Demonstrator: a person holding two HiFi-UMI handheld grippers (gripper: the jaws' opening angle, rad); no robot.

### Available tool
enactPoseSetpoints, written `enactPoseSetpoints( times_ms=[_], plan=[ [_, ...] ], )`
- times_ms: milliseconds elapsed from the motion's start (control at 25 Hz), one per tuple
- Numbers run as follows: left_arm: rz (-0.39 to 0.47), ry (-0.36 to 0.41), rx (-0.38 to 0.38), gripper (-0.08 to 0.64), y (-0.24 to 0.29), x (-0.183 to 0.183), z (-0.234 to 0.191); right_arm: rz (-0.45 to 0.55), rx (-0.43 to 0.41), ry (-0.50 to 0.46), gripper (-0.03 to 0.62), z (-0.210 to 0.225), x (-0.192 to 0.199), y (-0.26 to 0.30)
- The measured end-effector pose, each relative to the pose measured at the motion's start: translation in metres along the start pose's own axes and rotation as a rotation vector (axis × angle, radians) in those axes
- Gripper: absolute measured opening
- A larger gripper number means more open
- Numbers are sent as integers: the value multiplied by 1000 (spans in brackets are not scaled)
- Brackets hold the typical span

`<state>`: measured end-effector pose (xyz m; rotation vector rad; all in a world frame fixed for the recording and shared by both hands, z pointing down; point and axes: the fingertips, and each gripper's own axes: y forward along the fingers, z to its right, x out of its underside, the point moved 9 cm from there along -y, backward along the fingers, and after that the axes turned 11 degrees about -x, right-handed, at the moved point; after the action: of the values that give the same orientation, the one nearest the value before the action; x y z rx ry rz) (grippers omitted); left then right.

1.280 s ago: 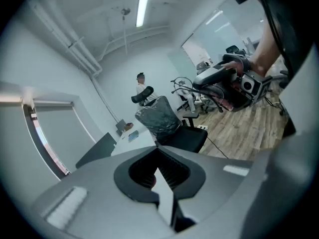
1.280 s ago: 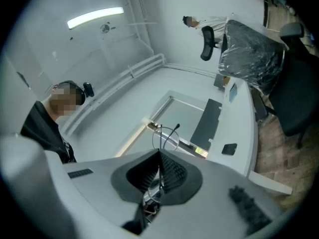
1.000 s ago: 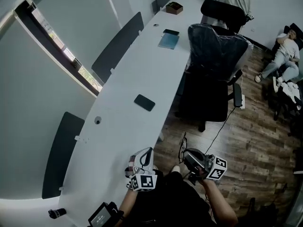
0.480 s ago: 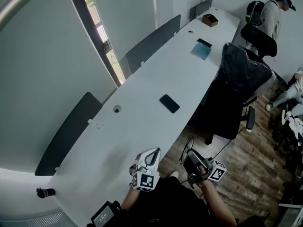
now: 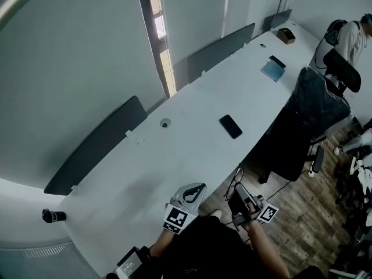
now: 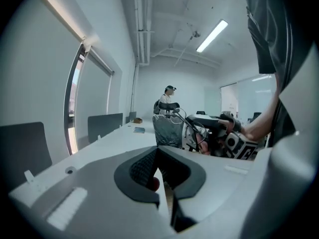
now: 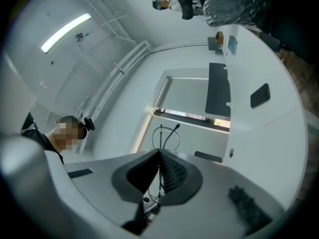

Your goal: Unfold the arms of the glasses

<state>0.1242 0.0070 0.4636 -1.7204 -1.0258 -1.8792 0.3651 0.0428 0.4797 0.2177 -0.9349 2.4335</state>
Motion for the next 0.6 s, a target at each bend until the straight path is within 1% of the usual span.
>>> enactPoseSetpoints(
  times_ms=[40, 120, 160, 200, 280, 320, 440, 600],
  plan=[
    [8, -67, 16, 6, -4, 2, -3, 5, 5, 10, 9, 2, 4, 0],
    [35, -231, 43, 6, -12, 6, -11, 12, 7, 29, 9, 6, 12, 1],
    [46, -281, 48, 6, -17, 8, -15, 13, 5, 37, 9, 8, 16, 2],
    [54, -298, 47, 6, -21, 11, -20, 14, 2, 44, 9, 10, 21, 4],
    [67, -308, 46, 6, -29, 15, -26, 18, -4, 59, 9, 14, 28, 7],
    [79, -337, 49, 6, -33, 16, -30, 18, -6, 64, 9, 16, 30, 8],
    [109, -463, 51, 6, -41, 21, -40, 13, -12, 77, 9, 19, 38, 12],
    [102, -560, 24, 6, -51, 32, -56, 11, -12, 96, 9, 25, 50, 18]
  ],
)
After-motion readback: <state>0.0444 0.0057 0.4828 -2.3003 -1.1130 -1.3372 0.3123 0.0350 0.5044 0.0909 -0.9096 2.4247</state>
